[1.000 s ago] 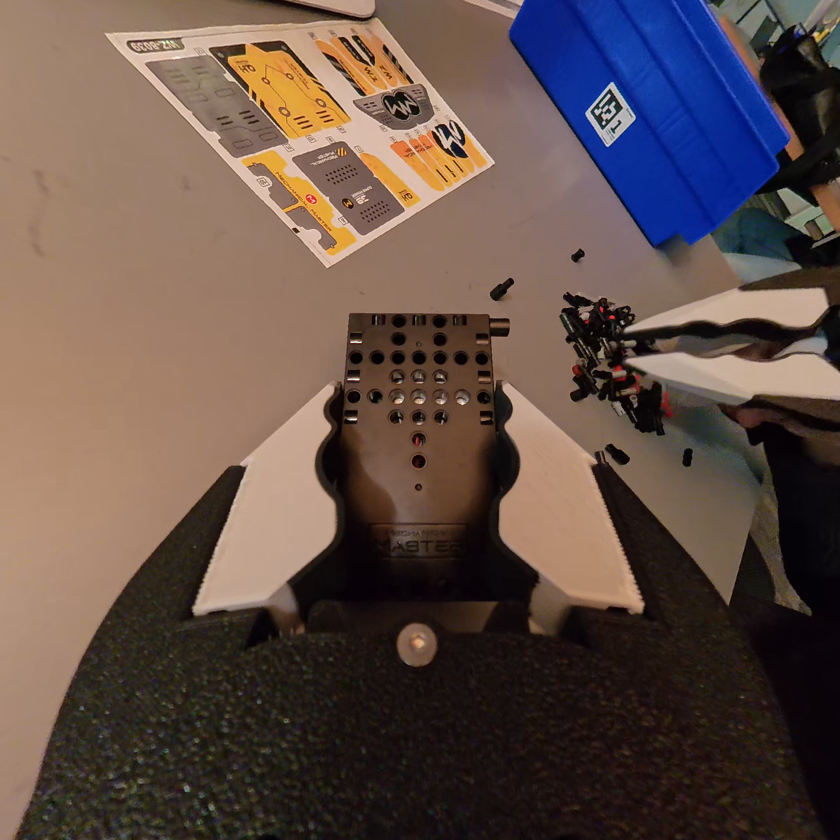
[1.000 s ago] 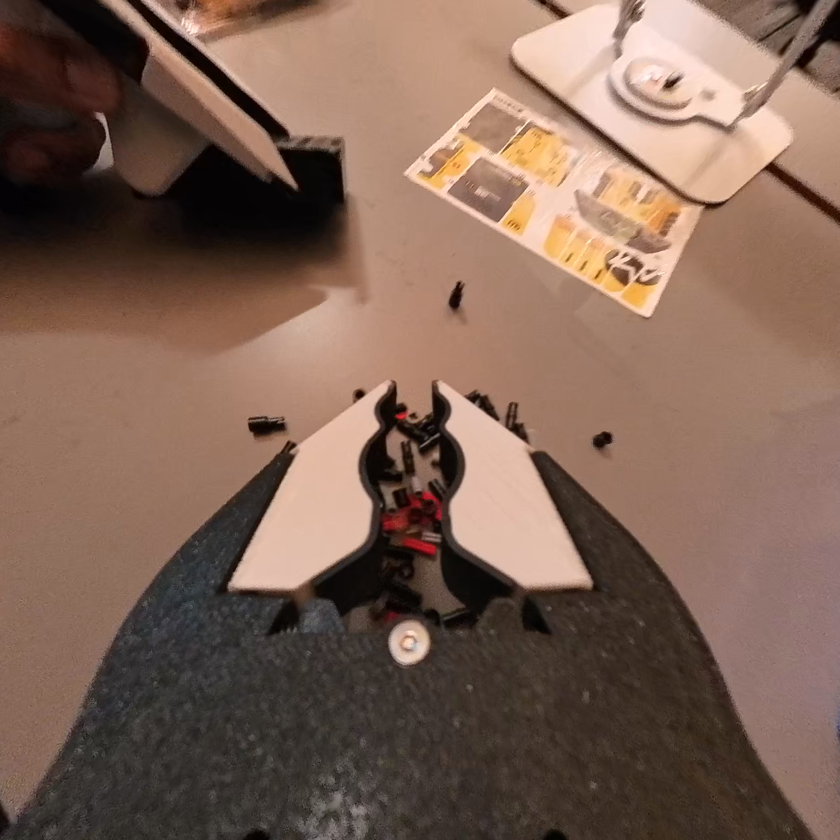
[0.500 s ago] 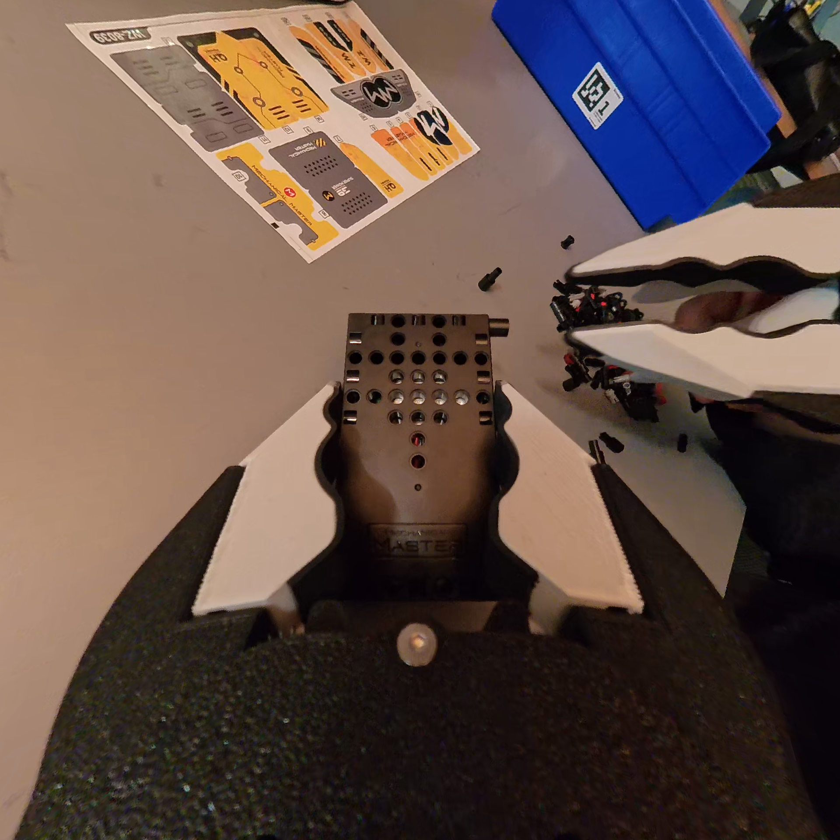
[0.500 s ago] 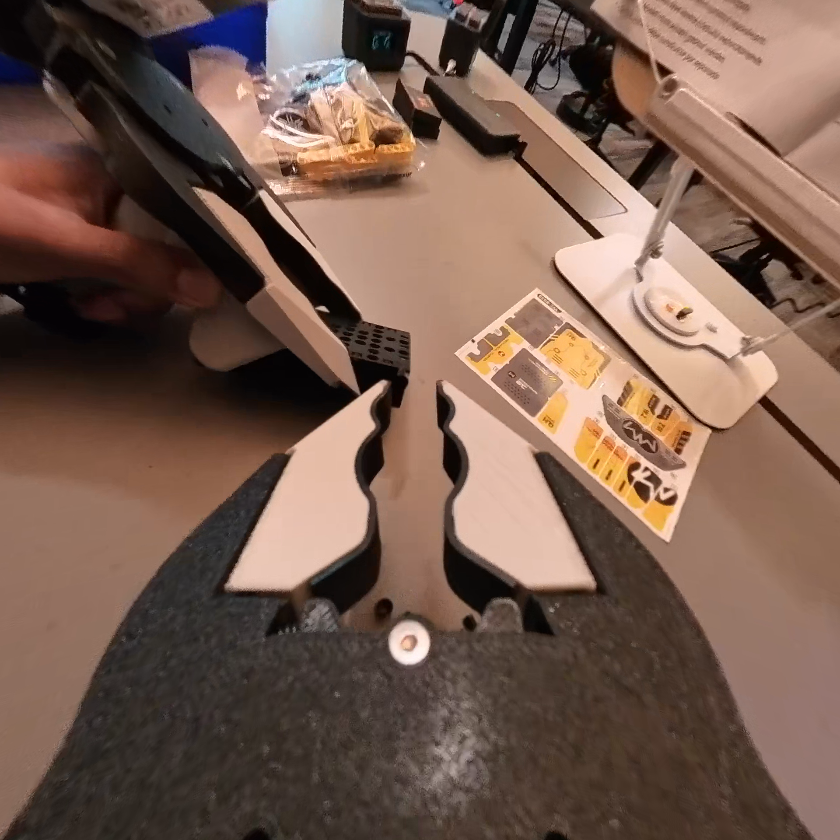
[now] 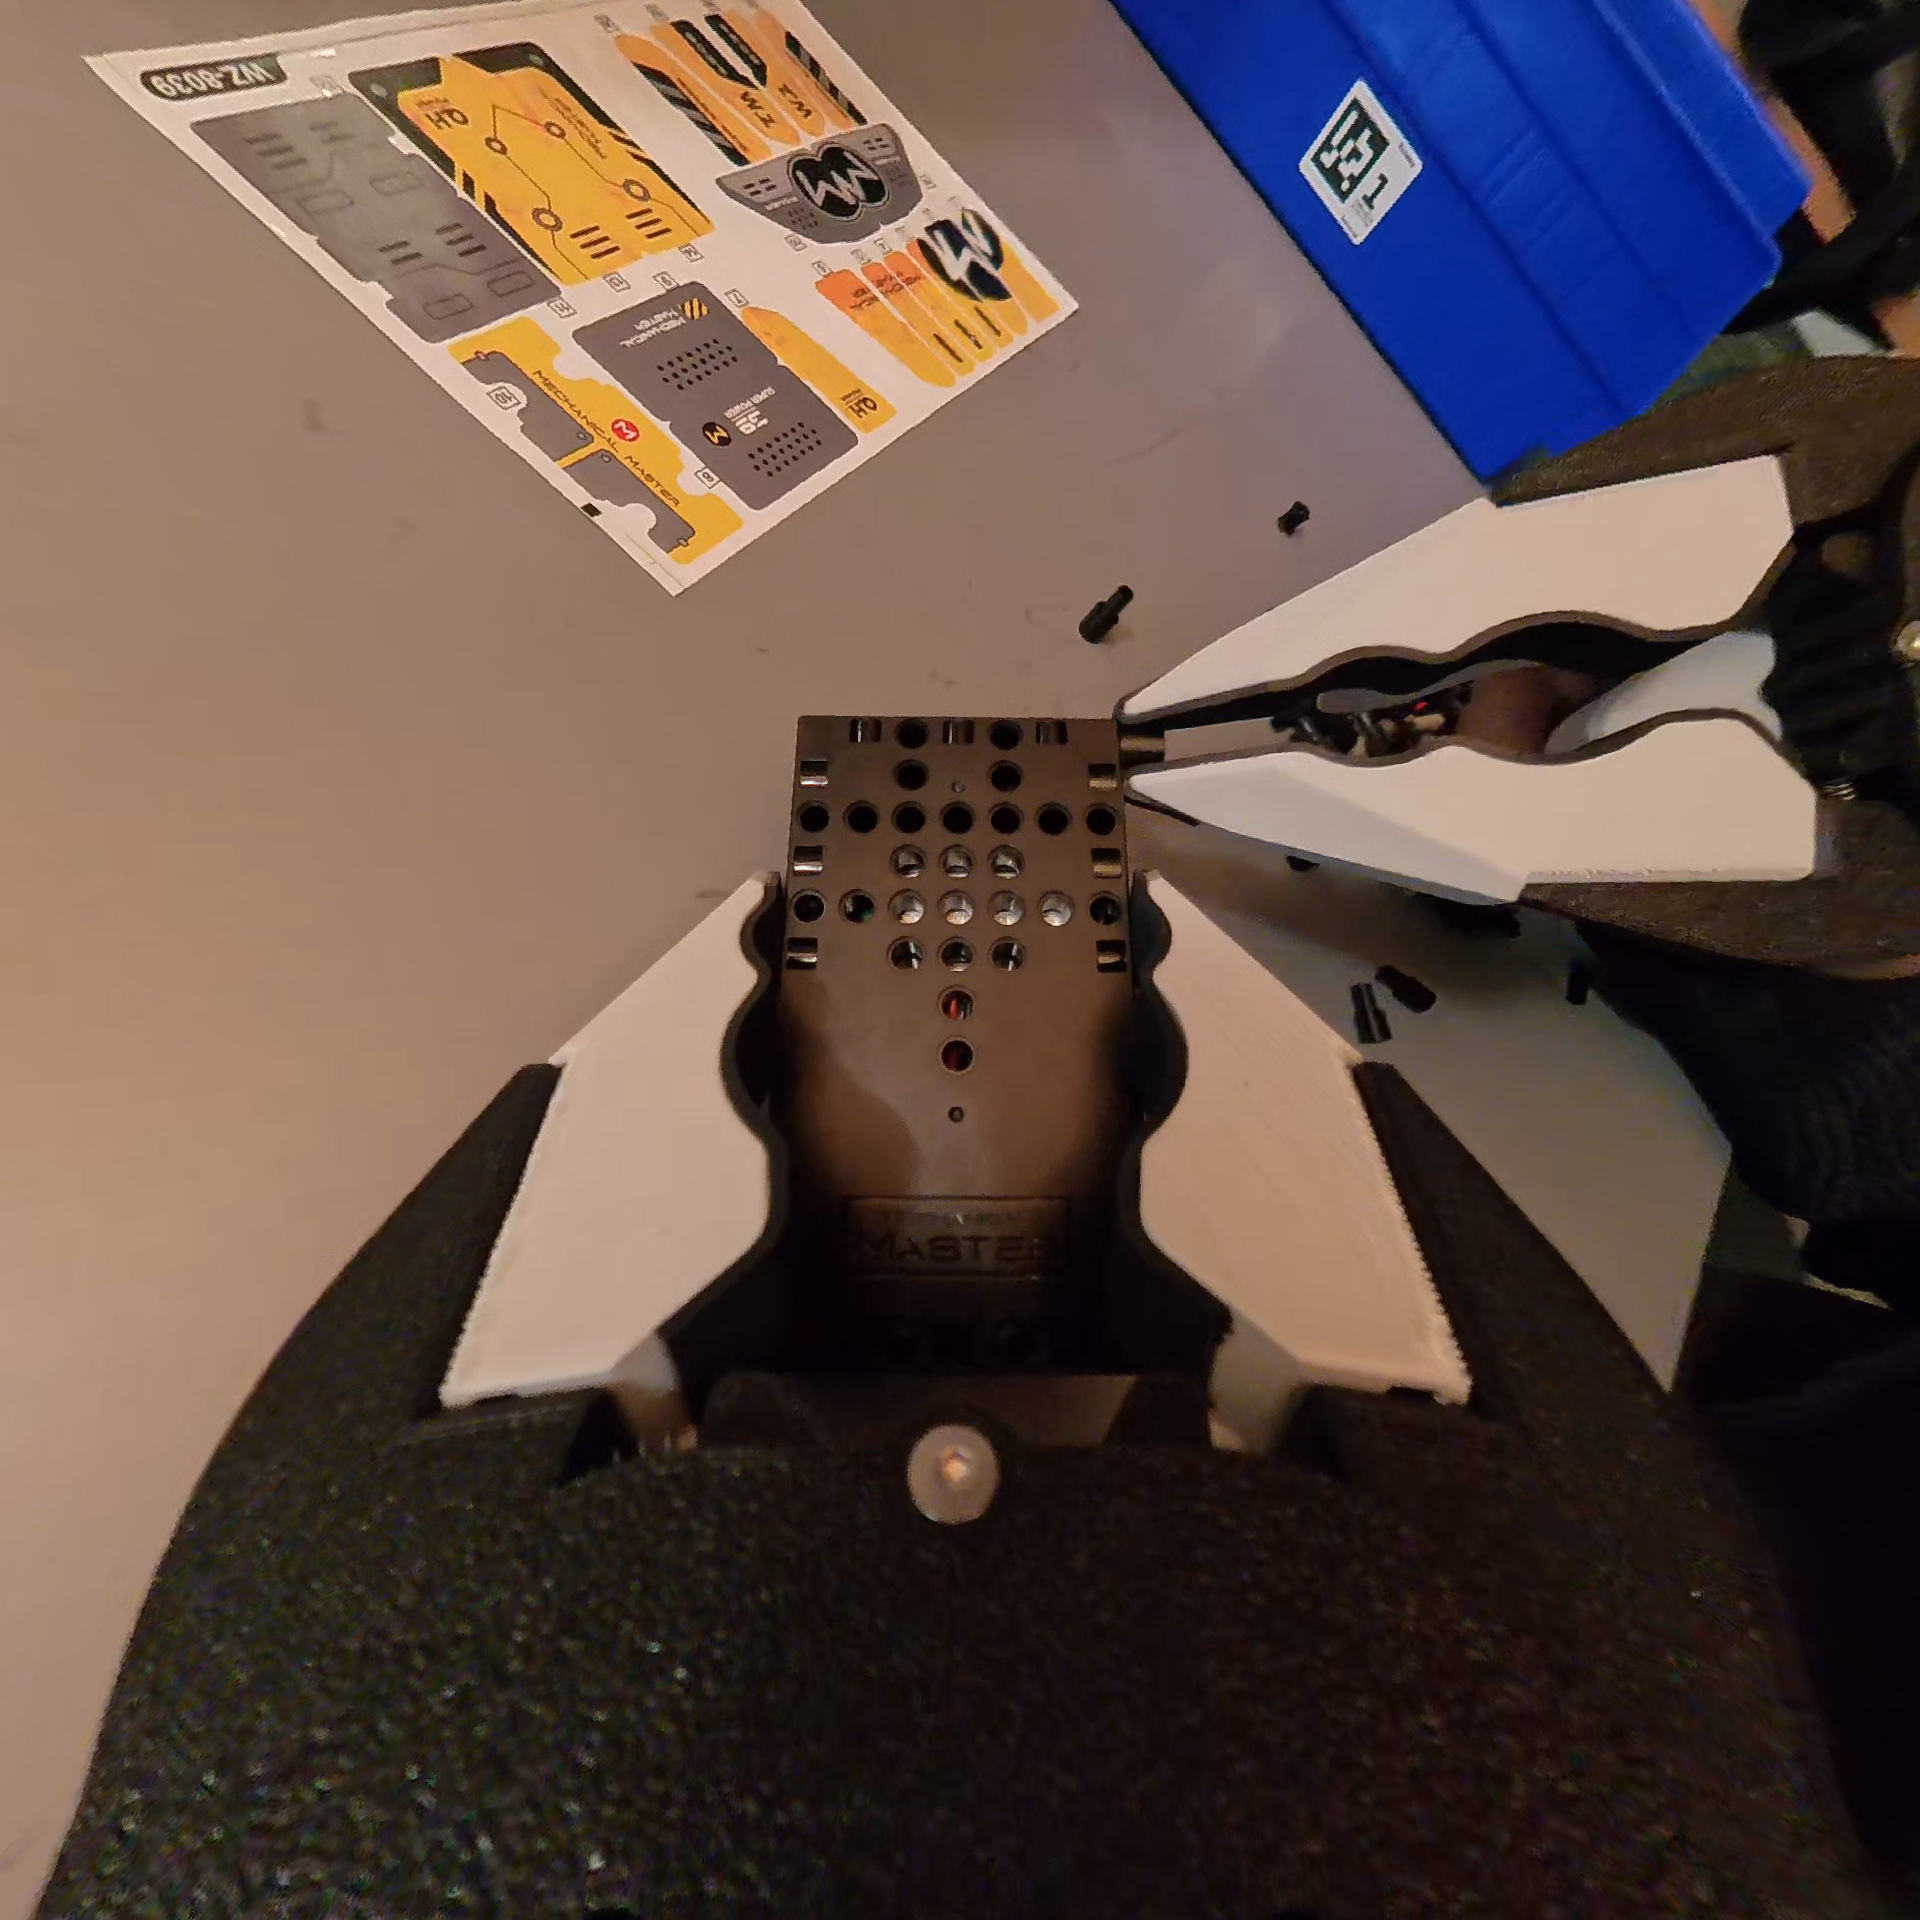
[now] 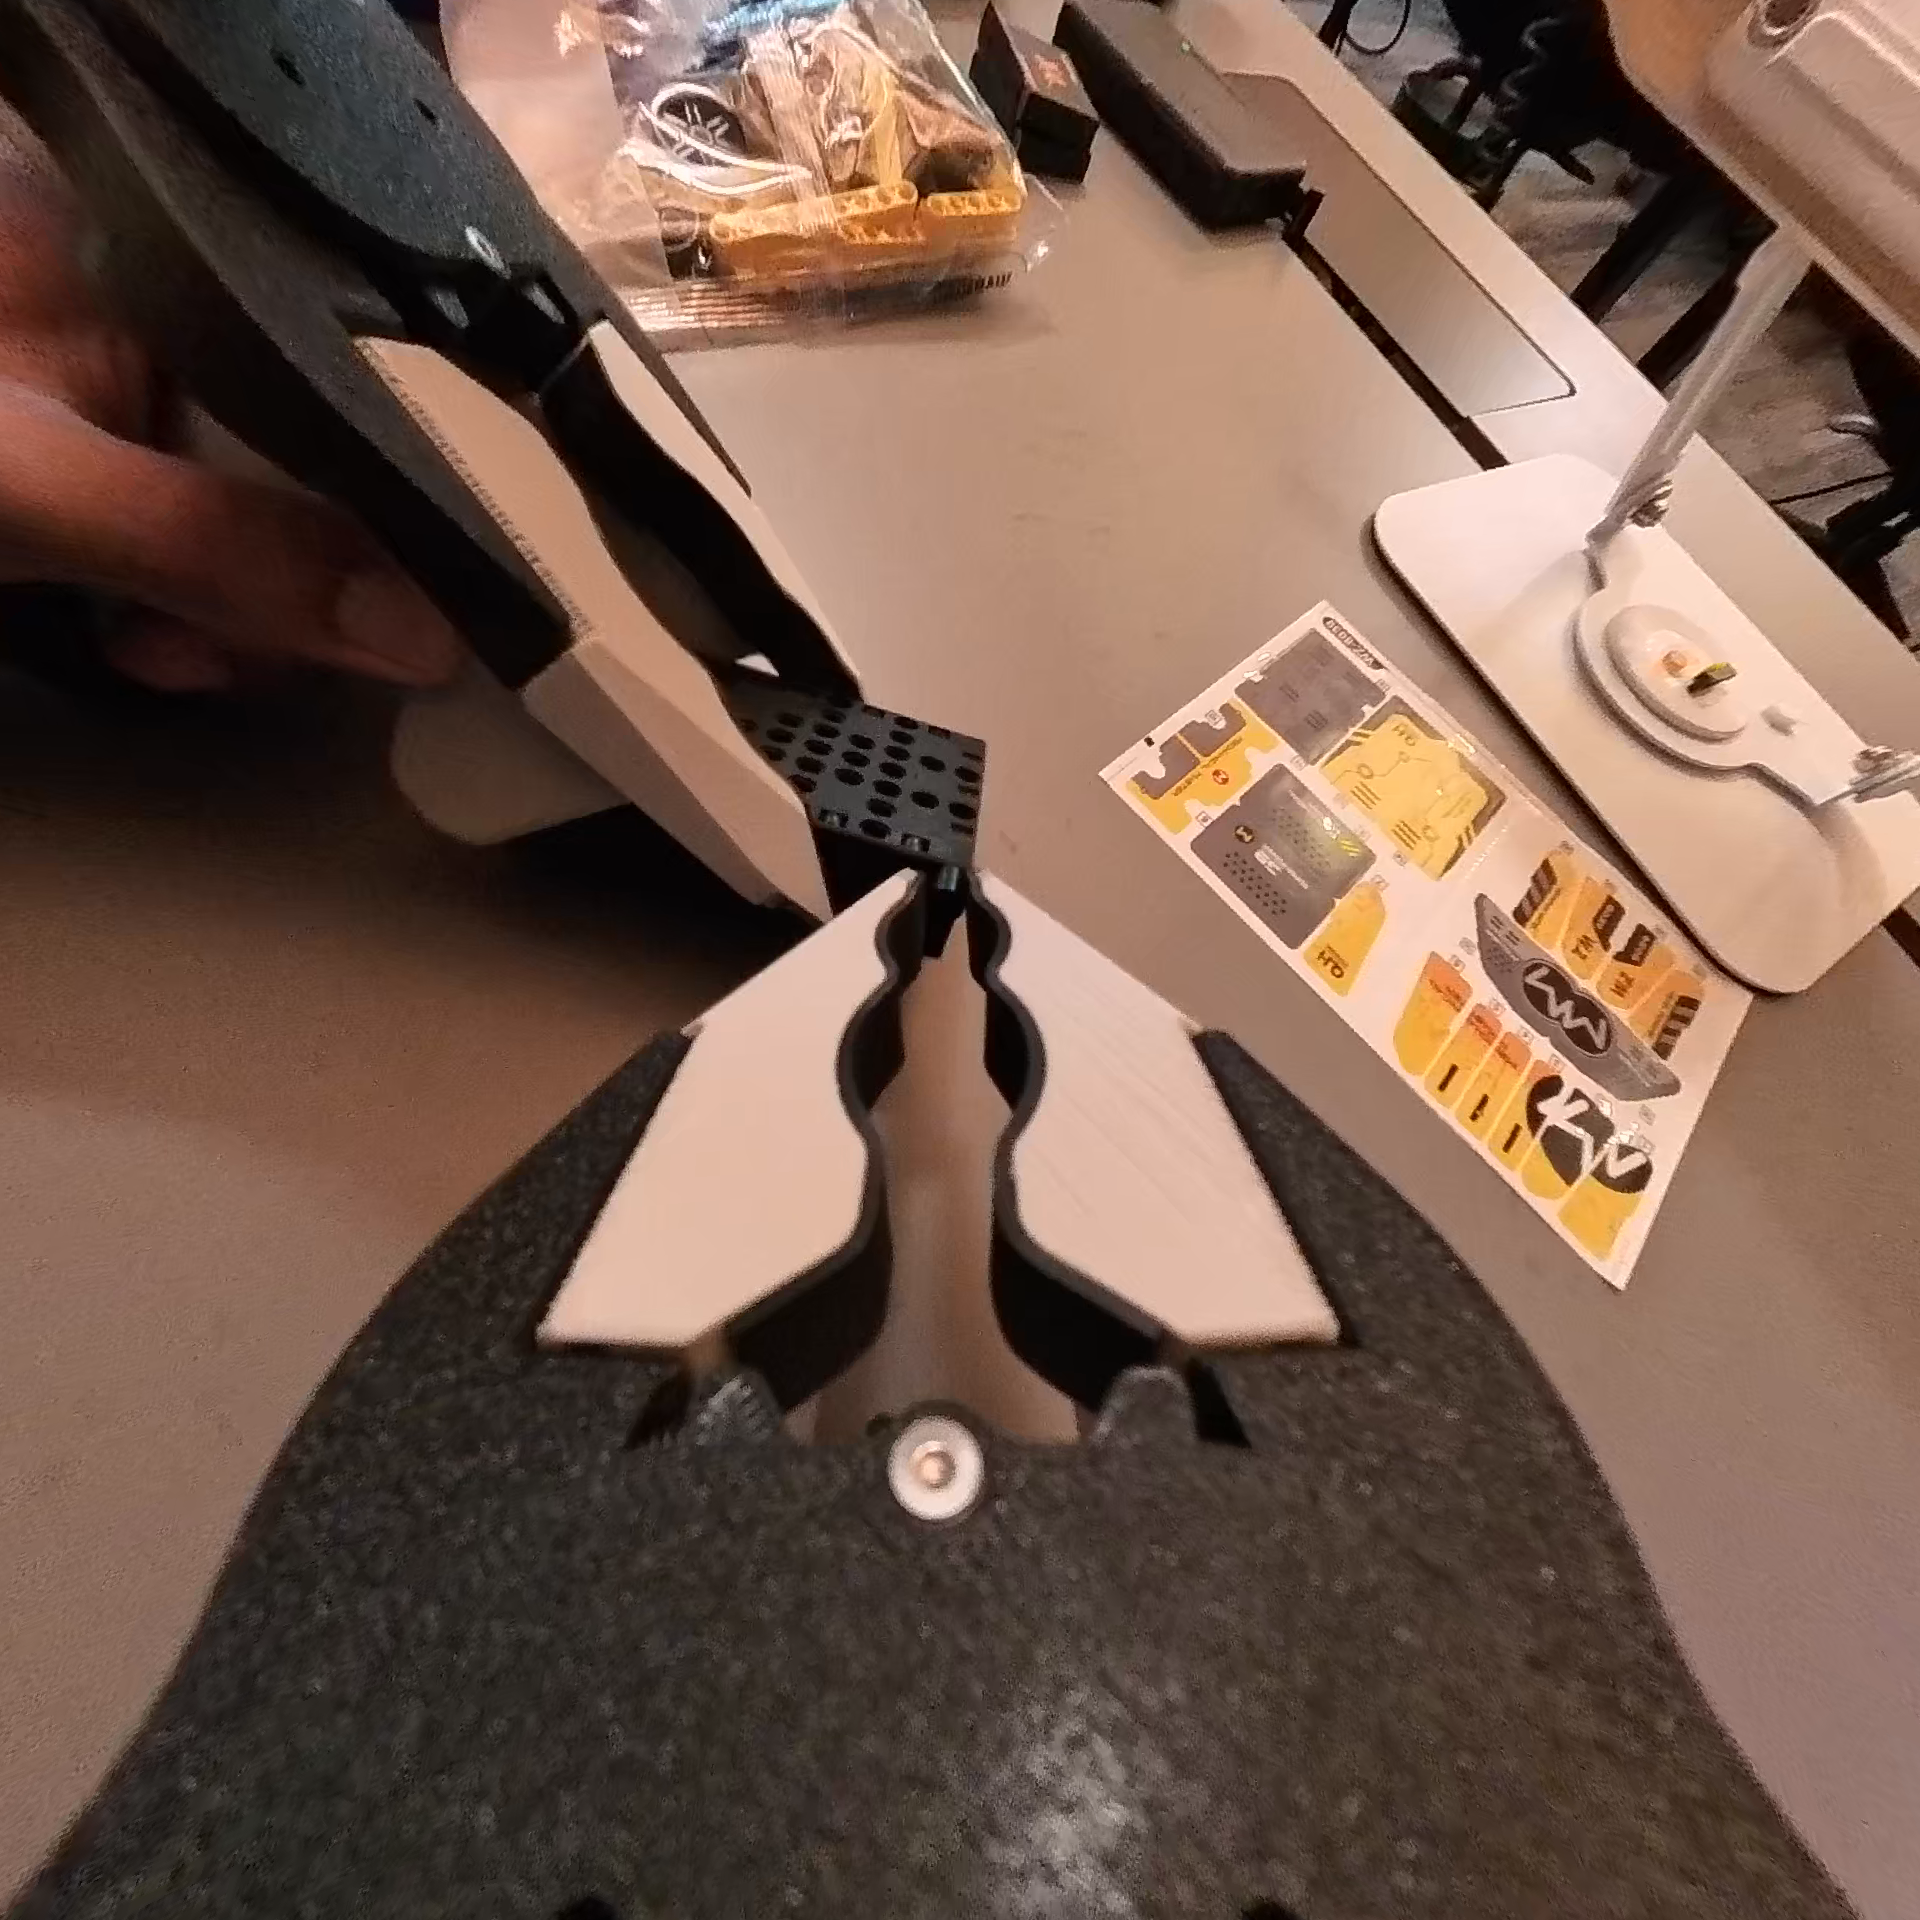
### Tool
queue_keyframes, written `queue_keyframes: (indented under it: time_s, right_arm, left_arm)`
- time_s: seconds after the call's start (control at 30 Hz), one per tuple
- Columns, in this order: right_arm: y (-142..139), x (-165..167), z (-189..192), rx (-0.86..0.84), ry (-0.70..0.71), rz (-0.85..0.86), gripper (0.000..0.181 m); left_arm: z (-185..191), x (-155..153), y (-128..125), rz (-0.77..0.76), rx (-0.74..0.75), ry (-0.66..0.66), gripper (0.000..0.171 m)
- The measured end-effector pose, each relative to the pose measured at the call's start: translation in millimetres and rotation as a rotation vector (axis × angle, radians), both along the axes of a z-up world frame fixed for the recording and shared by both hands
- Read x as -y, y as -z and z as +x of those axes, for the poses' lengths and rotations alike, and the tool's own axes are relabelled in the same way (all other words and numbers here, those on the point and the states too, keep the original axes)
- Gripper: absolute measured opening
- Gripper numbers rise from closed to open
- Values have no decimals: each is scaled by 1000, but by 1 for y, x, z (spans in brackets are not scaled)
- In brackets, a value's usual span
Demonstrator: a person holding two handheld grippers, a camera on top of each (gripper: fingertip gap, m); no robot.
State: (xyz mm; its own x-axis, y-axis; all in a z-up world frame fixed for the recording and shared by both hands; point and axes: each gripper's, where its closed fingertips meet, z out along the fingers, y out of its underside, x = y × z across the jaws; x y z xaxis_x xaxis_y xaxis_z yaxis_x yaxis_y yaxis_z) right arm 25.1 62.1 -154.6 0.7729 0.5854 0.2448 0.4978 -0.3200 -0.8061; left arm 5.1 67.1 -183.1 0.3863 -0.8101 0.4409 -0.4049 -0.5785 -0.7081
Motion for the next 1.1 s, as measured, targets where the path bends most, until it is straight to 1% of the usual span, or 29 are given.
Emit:
queue_keyframes:
  time_s: [0.13, 0.33, 0.4, 0.47, 0.57, 0.6, 0.63, 0.7, 0.77, 0.83, 0.9, 0.97, 1.1]
  right_arm:
    - [3, 4, 2, 20, 22, -19, 7]
    - [8, 10, 6, -135, 74, -129, 7]
    - [7, 11, 7, -142, 77, -130, 7]
    - [7, 11, 7, -59, 71, -80, 6]
    - [7, 12, 8, 155, 65, 38, 6]
    - [6, 15, 10, 201, 61, 55, 6]
    - [6, 21, 13, 206, 65, 47, 6]
    - [4, 36, 22, 111, 95, 2, 6]
    - [0, 47, 33, 3, 121, -28, 6]
    - [-7, 54, 37, -106, 110, -24, 6]
    - [-10, 56, 37, -153, 97, -25, 7]
    - [-8, 54, 37, -104, 90, -16, 7]
    - [22, 53, 47, 156, 93, -88, 7]
  left_arm:
    - [1, 2, 2, 29, -24, 9, 65]
    - [3, 5, 4, 92, -74, 18, 65]
    - [4, 6, 4, 85, -68, 20, 65]
    - [4, 6, 4, 81, -65, 21, 65]
    - [4, 6, 5, 91, -76, 23, 65]
    - [3, 4, 6, 94, -82, 2, 65]
    - [2, 2, 4, 77, -67, -7, 65]
    - [2, 2, 3, 53, -47, -4, 65]
    - [3, 3, 4, 74, -64, 0, 65]
    - [3, 4, 5, 98, -83, 4, 65]
    - [3, 4, 5, 95, -81, 7, 65]
    - [3, 4, 5, 90, -76, 7, 65]
    - [3, 4, 5, 90, -77, 8, 65]
